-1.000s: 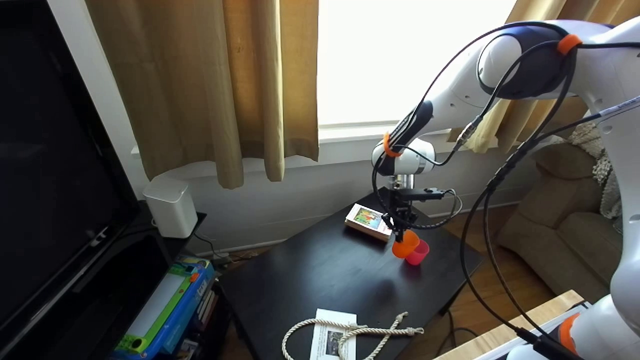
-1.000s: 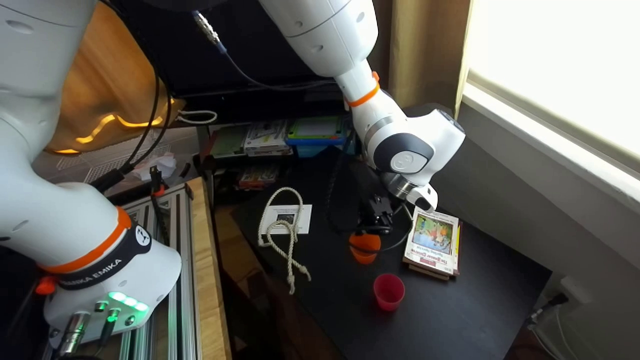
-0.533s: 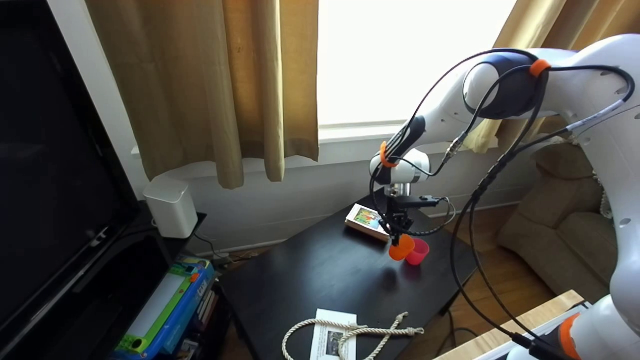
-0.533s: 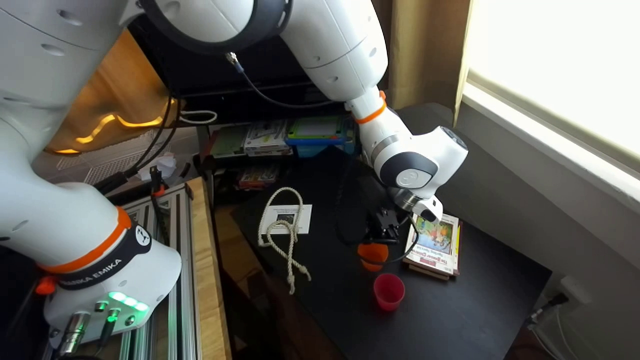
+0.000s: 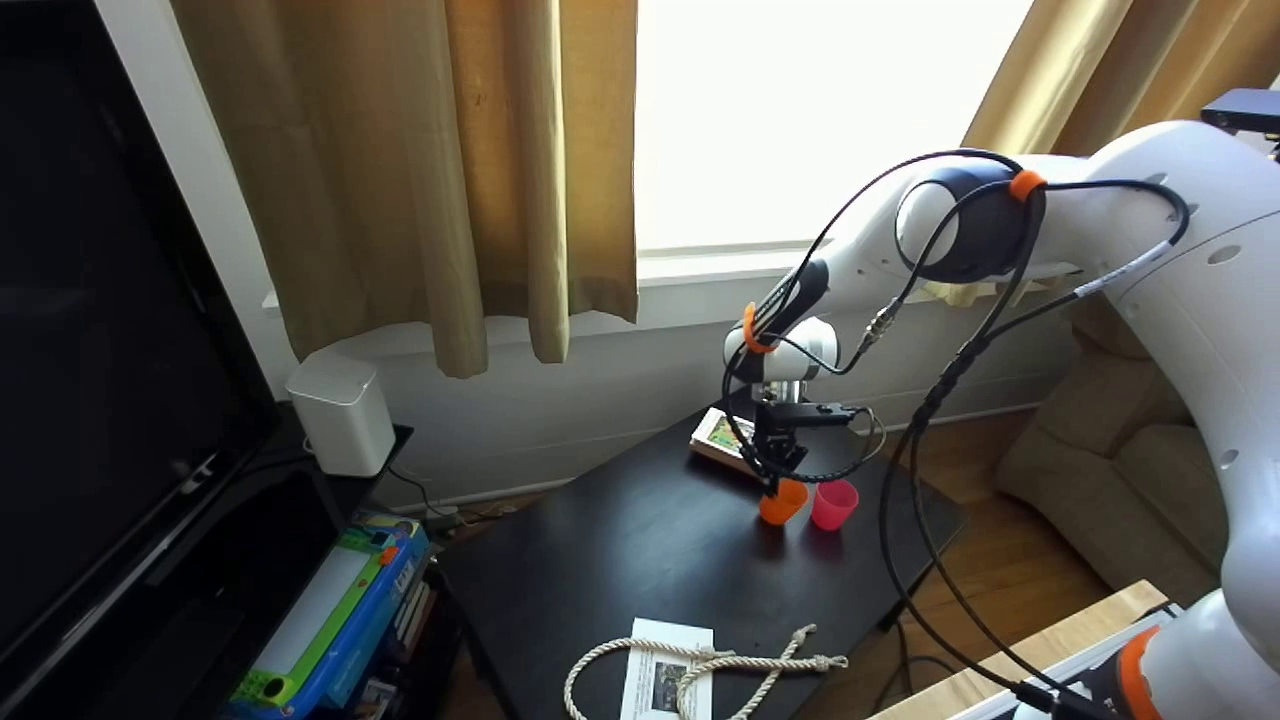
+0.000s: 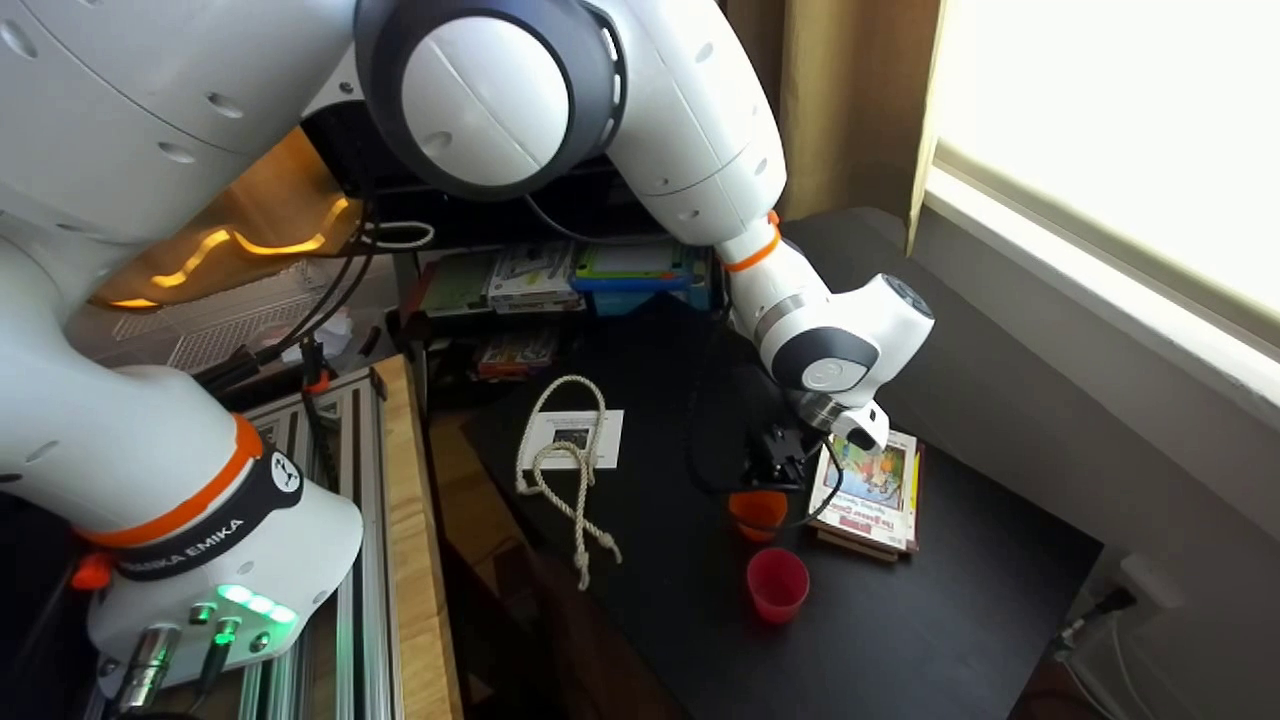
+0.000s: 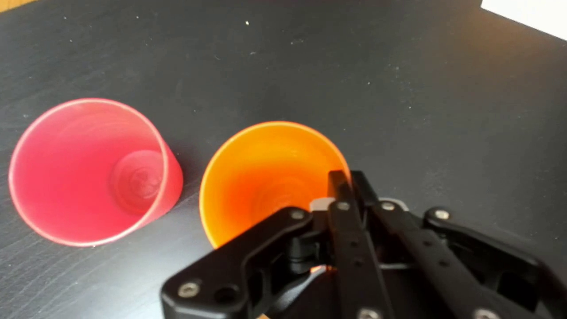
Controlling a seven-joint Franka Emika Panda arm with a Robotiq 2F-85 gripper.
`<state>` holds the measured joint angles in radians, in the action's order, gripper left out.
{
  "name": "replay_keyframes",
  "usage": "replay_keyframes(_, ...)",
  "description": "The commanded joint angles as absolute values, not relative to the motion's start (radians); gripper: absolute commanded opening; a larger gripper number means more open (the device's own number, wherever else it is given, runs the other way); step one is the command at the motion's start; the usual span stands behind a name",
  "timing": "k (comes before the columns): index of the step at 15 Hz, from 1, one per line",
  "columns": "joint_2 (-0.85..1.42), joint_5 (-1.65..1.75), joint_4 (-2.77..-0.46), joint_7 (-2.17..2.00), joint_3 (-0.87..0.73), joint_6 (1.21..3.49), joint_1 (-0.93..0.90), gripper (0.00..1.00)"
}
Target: Remove the orange cup from the pink cup
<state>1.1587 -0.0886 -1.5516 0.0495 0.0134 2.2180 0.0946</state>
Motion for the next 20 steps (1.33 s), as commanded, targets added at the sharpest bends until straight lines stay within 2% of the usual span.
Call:
replay_keyframes(1, 1.206, -0.103, -1.498, 0.018, 0.014, 2.218, 0.092, 0.19)
replay_keyframes(2, 1.207, -0.108, -1.498, 0.017, 0.019, 2.22, 0.098, 0.31)
replay_keyframes(6, 1.15, -0.135, -1.545, 0.026, 0.034, 2.222, 0.123, 0.59)
replay_keyframes(11, 0.968, -0.159, -1.702, 0.049, 0.03, 2.261, 0.145, 0.97)
replay_keyframes(12, 0.925, -0.154, -1.74, 0.052, 0.023, 2.274, 0.146, 1.0)
replay_keyframes(20, 0.646, -0.003, -2.002, 0.106, -0.069, 2.29, 0.125, 1.0)
